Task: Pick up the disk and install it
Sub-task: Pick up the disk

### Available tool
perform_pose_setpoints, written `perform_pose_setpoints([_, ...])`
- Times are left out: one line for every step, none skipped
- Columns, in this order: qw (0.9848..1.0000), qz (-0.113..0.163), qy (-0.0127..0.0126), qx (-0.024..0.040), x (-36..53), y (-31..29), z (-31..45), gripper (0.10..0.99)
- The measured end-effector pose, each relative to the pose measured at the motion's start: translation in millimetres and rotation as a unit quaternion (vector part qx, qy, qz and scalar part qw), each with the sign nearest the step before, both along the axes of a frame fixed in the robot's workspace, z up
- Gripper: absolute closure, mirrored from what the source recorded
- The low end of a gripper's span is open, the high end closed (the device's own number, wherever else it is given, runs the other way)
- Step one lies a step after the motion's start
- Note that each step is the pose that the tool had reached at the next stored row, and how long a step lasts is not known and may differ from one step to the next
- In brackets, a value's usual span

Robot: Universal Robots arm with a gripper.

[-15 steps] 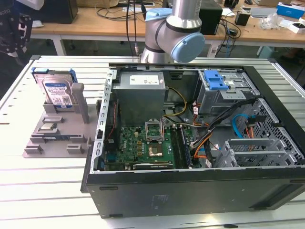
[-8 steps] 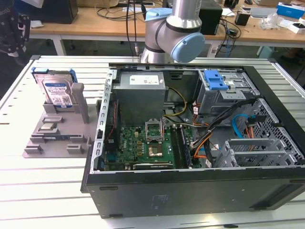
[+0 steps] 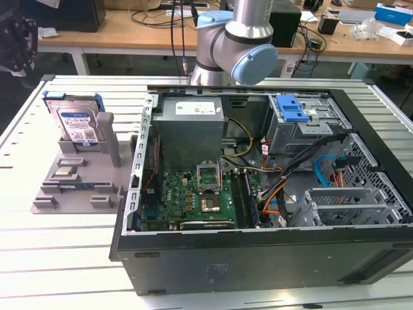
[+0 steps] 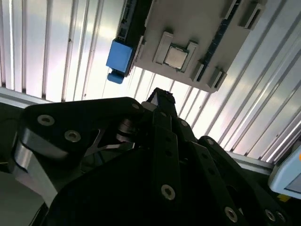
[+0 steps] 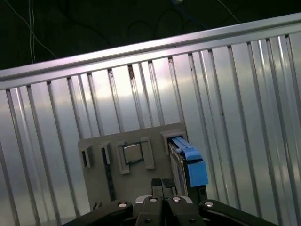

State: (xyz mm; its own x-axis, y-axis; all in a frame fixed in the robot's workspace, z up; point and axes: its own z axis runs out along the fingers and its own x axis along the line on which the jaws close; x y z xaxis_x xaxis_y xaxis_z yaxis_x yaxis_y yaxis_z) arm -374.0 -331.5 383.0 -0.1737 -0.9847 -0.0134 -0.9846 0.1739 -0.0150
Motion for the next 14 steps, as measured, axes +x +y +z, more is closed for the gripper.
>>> perform_pose_setpoints([1.0000,0.006,0.0000,0.0000,0.0,0.0,0.0,0.980])
perform_pose_setpoints([0.9999,0.014,0.0000,0.0000,0.0,0.0,0.0,0.980])
perform_pose_setpoints([0.9998,0.020,0.0000,0.0000,0.0,0.0,0.0,0.980])
perform_pose_setpoints([0.9997,0.026,0.0000,0.0000,0.0,0.0,0.0,0.980])
perform_pose_setpoints([0.9994,0.034,0.0000,0.0000,0.0,0.0,0.0,0.980])
perform_pose_setpoints([0.9991,0.041,0.0000,0.0000,0.0,0.0,0.0,0.980])
perform_pose_setpoints([0.9989,0.047,0.0000,0.0000,0.0,0.0,0.0,0.980])
perform_pose_setpoints([0.9986,0.052,0.0000,0.0000,0.1,0.0,0.0,0.980])
perform_pose_setpoints([0.9983,0.059,0.0000,0.0000,0.1,0.0,0.0,0.980])
perform_pose_setpoints([0.9983,0.059,0.0000,0.0000,0.1,0.0,0.0,0.980])
perform_pose_setpoints([0.9983,0.059,0.0000,0.0000,0.2,0.0,0.0,0.980])
perform_pose_setpoints([0.9983,0.059,0.0000,0.0000,0.1,0.0,0.0,0.980])
perform_pose_setpoints([0.9982,0.059,0.0000,0.0000,0.1,0.0,0.0,0.980])
perform_pose_setpoints([0.9982,0.059,0.0000,0.0000,0.1,0.0,0.0,0.980])
